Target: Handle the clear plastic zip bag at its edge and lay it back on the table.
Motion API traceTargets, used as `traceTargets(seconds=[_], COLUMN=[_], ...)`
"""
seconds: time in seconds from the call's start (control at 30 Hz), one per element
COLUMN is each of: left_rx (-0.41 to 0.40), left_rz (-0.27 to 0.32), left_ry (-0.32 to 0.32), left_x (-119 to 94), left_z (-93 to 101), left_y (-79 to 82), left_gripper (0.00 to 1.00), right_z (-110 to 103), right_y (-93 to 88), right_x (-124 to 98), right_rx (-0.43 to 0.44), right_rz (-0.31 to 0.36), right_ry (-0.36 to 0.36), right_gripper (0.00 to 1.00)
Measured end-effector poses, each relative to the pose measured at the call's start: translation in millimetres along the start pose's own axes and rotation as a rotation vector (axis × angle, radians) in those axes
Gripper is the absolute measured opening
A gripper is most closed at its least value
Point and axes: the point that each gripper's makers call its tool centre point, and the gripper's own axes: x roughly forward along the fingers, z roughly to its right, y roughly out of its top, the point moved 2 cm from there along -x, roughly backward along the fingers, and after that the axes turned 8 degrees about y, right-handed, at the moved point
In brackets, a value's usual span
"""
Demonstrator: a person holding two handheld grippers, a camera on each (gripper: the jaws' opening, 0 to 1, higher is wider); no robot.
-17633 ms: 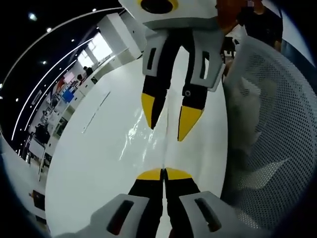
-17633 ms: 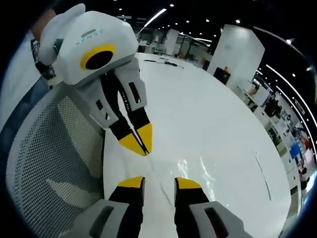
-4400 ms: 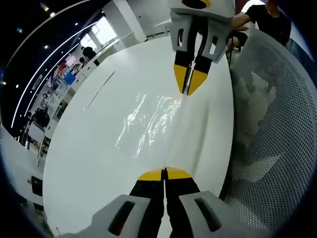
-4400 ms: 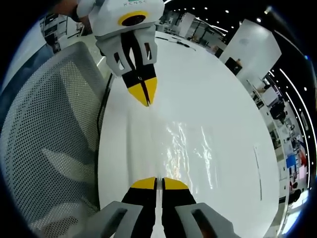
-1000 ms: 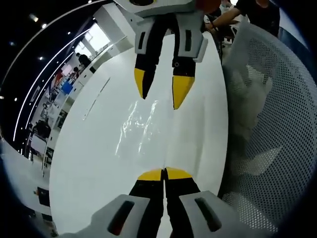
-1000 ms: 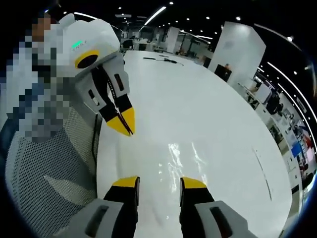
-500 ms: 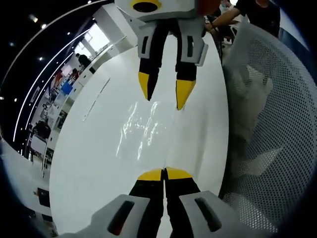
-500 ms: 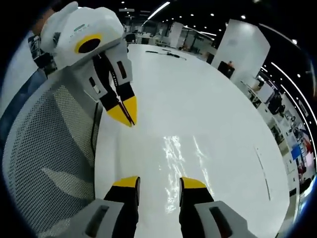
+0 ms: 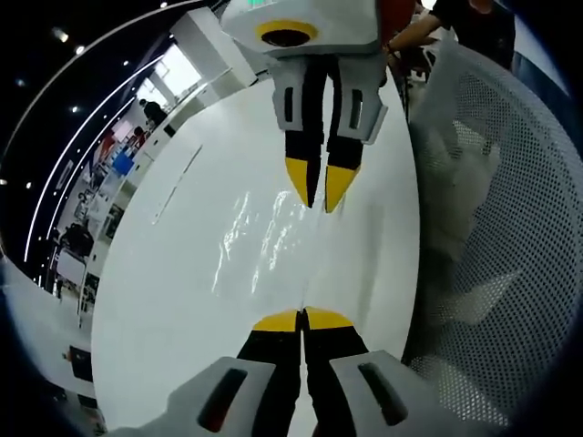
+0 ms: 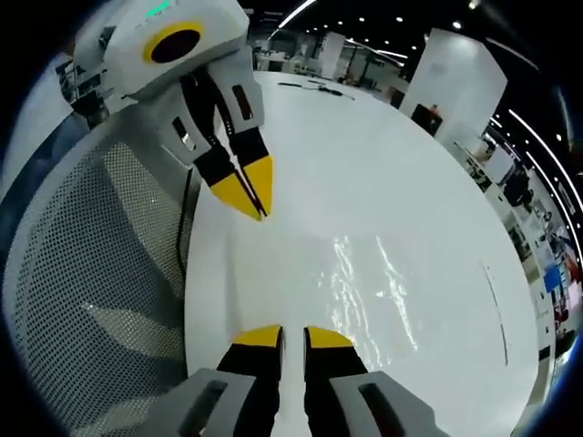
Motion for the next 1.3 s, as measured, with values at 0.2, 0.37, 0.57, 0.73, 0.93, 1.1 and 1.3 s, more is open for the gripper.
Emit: traceTargets(seconds=[0.2,0.37,0.57,0.73,0.93,1.1,1.3], left_rx=[-0.012,-0.040,-0.039,-0.124,-0.134,-0.170,-0.130], left_rz=[0.011,0.012,-0.002,-0.019,-0.050,-0.044,-0.047], left_ry=[0.009,0.020,0.005,0.015,0.006,0.016,0.039], left_x=[0.6,0.8,-0.9,-3.1,-5.6,-10.0,-13.8], left_z=[-1.2,-2.5,2.6,-1.2,0.8,-1.2,0.8], left_y=[3.5,5.1,5.2,5.9,3.8,6.1,9.5], left_gripper=[0.00,0.00,0.00,0.03,0.12,0.15,0.26], right_z=[-2.6,-2.9,-3.1,-0.8,2.0,2.8,3.7], right_y=[-2.2,-3.2,-4.3,-4.9,-4.2,-4.1,-3.4], right_x=[0.8,-0.4,-1.2,0.4,0.3,4.2,3.8], right_rx=[0.007,0.053,0.071,0.092,0.115,0.120,0.159], right_rz=[-0.006,0.011,0.006,0.012,0.019,0.024,0.040], right_ry=[-0.005,-0.008,-0.013,-0.013,-0.025,-0.028,-0.030], right_gripper=[0.00,0.00,0.00,0.00,0.00,0.00,0.00])
